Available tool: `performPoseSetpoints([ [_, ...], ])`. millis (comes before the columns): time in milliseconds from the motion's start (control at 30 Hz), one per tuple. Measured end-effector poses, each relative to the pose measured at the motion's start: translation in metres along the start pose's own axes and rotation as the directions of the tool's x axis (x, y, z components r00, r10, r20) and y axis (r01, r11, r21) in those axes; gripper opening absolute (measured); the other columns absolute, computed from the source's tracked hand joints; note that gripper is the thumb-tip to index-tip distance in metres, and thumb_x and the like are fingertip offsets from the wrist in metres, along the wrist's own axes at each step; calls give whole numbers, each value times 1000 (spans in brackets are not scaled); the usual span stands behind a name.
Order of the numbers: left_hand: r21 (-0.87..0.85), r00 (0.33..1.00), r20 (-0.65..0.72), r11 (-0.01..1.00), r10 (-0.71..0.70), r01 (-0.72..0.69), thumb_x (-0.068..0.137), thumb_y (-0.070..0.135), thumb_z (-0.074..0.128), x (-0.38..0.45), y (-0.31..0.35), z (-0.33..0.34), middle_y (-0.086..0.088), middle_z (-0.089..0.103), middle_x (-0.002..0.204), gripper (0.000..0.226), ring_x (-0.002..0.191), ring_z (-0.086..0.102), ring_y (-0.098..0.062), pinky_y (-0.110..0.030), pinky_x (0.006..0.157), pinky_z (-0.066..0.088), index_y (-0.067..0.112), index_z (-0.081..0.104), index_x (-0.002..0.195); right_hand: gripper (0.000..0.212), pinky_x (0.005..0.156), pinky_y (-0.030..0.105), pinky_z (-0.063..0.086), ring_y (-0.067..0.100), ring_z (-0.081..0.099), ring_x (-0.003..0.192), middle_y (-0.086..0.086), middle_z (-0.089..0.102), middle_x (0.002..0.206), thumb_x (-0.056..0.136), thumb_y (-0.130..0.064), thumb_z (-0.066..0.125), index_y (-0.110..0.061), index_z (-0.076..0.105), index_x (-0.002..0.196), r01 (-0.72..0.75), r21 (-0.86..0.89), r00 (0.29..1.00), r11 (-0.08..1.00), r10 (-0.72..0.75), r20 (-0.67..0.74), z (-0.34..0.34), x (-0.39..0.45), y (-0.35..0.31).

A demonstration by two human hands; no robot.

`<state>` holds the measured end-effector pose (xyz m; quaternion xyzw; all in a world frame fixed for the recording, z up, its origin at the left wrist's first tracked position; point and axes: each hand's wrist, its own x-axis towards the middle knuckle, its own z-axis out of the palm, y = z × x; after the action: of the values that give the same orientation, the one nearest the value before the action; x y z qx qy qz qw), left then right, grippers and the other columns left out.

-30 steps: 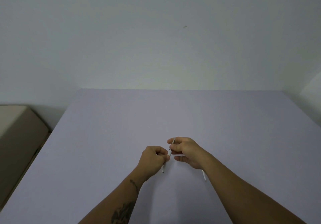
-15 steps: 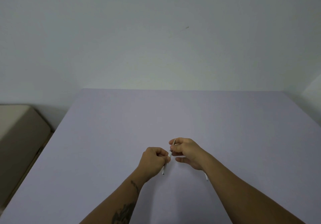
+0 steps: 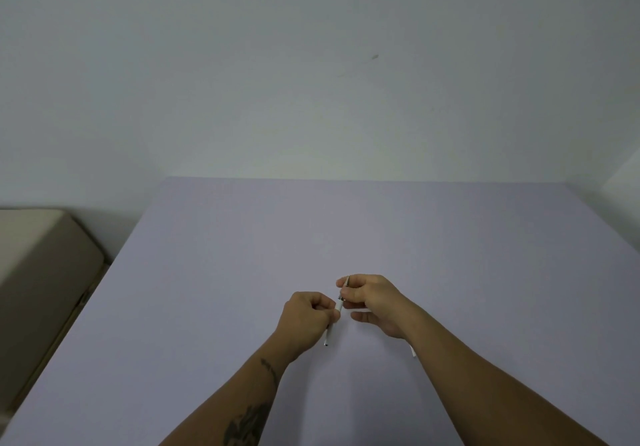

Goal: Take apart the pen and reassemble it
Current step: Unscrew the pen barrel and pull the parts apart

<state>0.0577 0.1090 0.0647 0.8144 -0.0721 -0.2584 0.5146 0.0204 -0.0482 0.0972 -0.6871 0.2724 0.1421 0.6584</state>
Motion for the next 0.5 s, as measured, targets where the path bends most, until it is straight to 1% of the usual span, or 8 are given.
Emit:
performPoseSetpoints([
  [67, -4, 1000, -1, 1000, -1, 1, 84, 10, 70, 0, 0, -1, -2, 67, 70, 9, 70, 61, -19, -39, 80, 58, 15, 74, 77, 10, 76, 32, 53, 18, 65, 92, 4, 72, 100, 91, -18, 67, -15, 71, 100, -2, 8, 1000, 1000, 3, -25, 1, 1, 3],
  [167, -11, 1000, -2, 1000, -4, 4, 83, 10, 71, -1, 0, 0, -2, 67, 71, 7, 70, 62, -19, -39, 80, 58, 14, 74, 79, 9, 71, 29, 53, 16, 66, 89, 3, 72, 98, 93, -22, 66, -14, 72, 93, 17, -20, 998, 1000, -19, -59, 3, 2, 5],
  [233, -8, 1000, 1, 1000, -2, 2, 83, 11, 71, -2, 0, 0, -2, 67, 71, 7, 71, 61, -19, -39, 79, 58, 15, 74, 78, 12, 70, 28, 53, 16, 65, 90, 3, 72, 98, 96, -18, 61, -16, 73, 93, 21, -49, 997, 999, -25, -73, 2, 1, 4],
  [333, -1, 1000, 3, 1000, 1, -1, 83, 11, 71, -3, 0, 1, -2, 67, 71, 7, 70, 62, -18, -37, 78, 58, 15, 74, 79, 22, 70, 27, 53, 16, 65, 93, 4, 71, 101, 98, -9, 54, -18, 74, 94, 22, -64, 998, 998, -26, -59, 2, -3, 1],
  [400, 4, 1000, 4, 1000, 2, -2, 83, 11, 71, -3, -1, 1, -1, 67, 71, 8, 70, 62, -18, -37, 78, 58, 16, 74, 78, 22, 73, 28, 54, 17, 64, 94, 5, 71, 105, 96, -8, 56, -20, 75, 97, 23, -60, 999, 998, -25, -40, 1, -5, 1],
  [500, 8, 1000, -1, 1000, -1, 1, 82, 12, 72, -3, -2, -1, 0, 67, 69, 11, 69, 61, -18, -38, 78, 58, 19, 74, 74, 16, 75, 30, 54, 17, 65, 93, 6, 72, 108, 92, -13, 65, -21, 74, 103, 8, -28, 1000, 1000, -8, -25, 0, -6, 2],
])
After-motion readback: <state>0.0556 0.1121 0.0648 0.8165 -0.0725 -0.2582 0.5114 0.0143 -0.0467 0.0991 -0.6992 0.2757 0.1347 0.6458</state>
